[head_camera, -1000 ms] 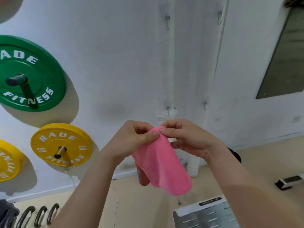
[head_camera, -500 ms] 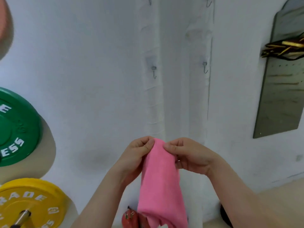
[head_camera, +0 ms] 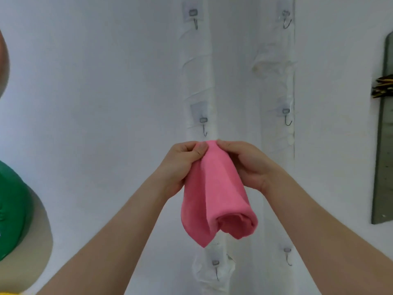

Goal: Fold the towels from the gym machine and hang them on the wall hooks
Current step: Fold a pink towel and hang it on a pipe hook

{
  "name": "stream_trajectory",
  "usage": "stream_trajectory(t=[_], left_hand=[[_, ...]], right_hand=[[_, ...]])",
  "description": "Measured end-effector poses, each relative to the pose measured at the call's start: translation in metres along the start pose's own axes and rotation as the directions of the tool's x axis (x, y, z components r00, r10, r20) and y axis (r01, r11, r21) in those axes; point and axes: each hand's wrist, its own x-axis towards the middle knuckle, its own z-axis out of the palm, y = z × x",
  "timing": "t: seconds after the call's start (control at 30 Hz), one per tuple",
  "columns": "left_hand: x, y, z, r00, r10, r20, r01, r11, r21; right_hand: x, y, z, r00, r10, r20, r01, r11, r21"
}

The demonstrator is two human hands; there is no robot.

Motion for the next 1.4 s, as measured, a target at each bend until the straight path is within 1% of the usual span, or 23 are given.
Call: stream_trajectory(t=[0.17, 0.3, 0.37, 0.4, 0.43, 0.5, 0.53, 0.6, 0.67, 0.73, 0.77, 0.8, 0.9, 0.97, 1.0, 1.07, 1.1, 1.13, 1.17, 1.2, 1.27, 1.33, 1.4], left_hand=[[0.086, -0.003, -0.027, 0.986, 0.138, -0.099, -0.120, 0.979, 0.165], [0.143, -0.011, -0.040, 0.950, 0.279, -0.143, -0.220, 0.917, 0.332], [0.166, -0.018, -0.044, 0.916, 0.375, -0.140, -0.285, 0.857, 0.430], [0.177, -0.023, -0.046, 0.884, 0.453, -0.120, -0.331, 0.784, 0.525], [0.187, -0.028, -0.048, 0.836, 0.543, -0.076, -0.381, 0.675, 0.632], [0.203, -0.041, -0.051, 0.712, 0.700, 0.062, -0.464, 0.402, 0.790], [0.209, -0.049, -0.052, 0.648, 0.752, 0.119, -0.493, 0.295, 0.819], [0.216, -0.066, -0.053, 0.535, 0.826, 0.179, -0.536, 0.168, 0.827], [0.217, -0.083, -0.051, 0.470, 0.857, 0.210, -0.555, 0.102, 0.826], [0.216, -0.098, -0.048, 0.453, 0.876, 0.166, -0.556, 0.132, 0.820], [0.216, -0.103, -0.046, 0.467, 0.876, 0.118, -0.552, 0.185, 0.813], [0.214, -0.107, -0.044, 0.489, 0.870, 0.068, -0.547, 0.245, 0.801], [0.205, -0.109, -0.041, 0.585, 0.811, -0.015, -0.537, 0.401, 0.742], [0.201, -0.107, -0.044, 0.638, 0.769, -0.027, -0.501, 0.442, 0.744], [0.199, -0.104, -0.046, 0.634, 0.773, -0.024, -0.482, 0.420, 0.769], [0.194, -0.099, -0.048, 0.582, 0.813, 0.028, -0.456, 0.298, 0.839], [0.192, -0.098, -0.049, 0.559, 0.825, 0.080, -0.469, 0.236, 0.851], [0.189, -0.099, -0.048, 0.563, 0.816, 0.128, -0.504, 0.217, 0.836], [0.186, -0.100, -0.047, 0.602, 0.785, 0.151, -0.533, 0.254, 0.807], [0.181, -0.100, -0.045, 0.654, 0.743, 0.144, -0.539, 0.324, 0.777], [0.173, -0.102, -0.043, 0.736, 0.673, 0.073, -0.513, 0.484, 0.709], [0.168, -0.101, -0.039, 0.788, 0.616, 0.020, -0.503, 0.625, 0.597], [0.166, -0.098, -0.036, 0.813, 0.582, 0.001, -0.492, 0.687, 0.534]], right_hand=[[0.079, -0.020, -0.018, 0.985, -0.083, -0.151, 0.051, 0.977, -0.206], [0.131, -0.032, -0.033, 0.952, -0.160, -0.261, 0.068, 0.942, -0.328], [0.152, -0.033, -0.038, 0.928, -0.198, -0.315, 0.063, 0.918, -0.392], [0.162, -0.031, -0.042, 0.913, -0.225, -0.341, 0.060, 0.900, -0.432], [0.171, -0.028, -0.047, 0.893, -0.263, -0.366, 0.061, 0.875, -0.480], [0.185, -0.019, -0.057, 0.840, -0.363, -0.404, 0.066, 0.807, -0.587], [0.188, -0.013, -0.062, 0.812, -0.415, -0.410, 0.080, 0.776, -0.626], [0.191, 0.000, -0.069, 0.771, -0.488, -0.409, 0.123, 0.744, -0.656], [0.188, 0.015, -0.075, 0.748, -0.500, -0.436, 0.133, 0.757, -0.640], [0.183, 0.026, -0.076, 0.762, -0.435, -0.481, 0.132, 0.830, -0.541], [0.182, 0.030, -0.076, 0.767, -0.414, -0.490, 0.128, 0.847, -0.516], [0.181, 0.032, -0.076, 0.758, -0.434, -0.487, 0.123, 0.828, -0.547], [0.176, 0.025, -0.071, 0.690, -0.607, -0.394, 0.090, 0.612, -0.785], [0.169, 0.018, -0.065, 0.688, -0.643, -0.335, 0.108, 0.548, -0.830], [0.165, 0.016, -0.062, 0.705, -0.638, -0.308, 0.115, 0.532, -0.839], [0.160, 0.014, -0.053, 0.753, -0.617, -0.227, 0.079, 0.427, -0.901], [0.158, 0.015, -0.050, 0.777, -0.601, -0.188, 0.062, 0.370, -0.927], [0.157, 0.019, -0.048, 0.793, -0.588, -0.159, 0.053, 0.328, -0.943], [0.156, 0.023, -0.045, 0.793, -0.592, -0.142, 0.054, 0.301, -0.952], [0.157, 0.029, -0.045, 0.773, -0.619, -0.136, 0.056, 0.280, -0.958], [0.160, 0.039, -0.043, 0.694, -0.710, -0.119, 0.035, 0.199, -0.979], [0.164, 0.046, -0.036, 0.633, -0.769, -0.086, -0.052, 0.069, -0.996], [0.168, 0.047, -0.029, 0.626, -0.777, -0.055, -0.135, -0.038, -0.990]])
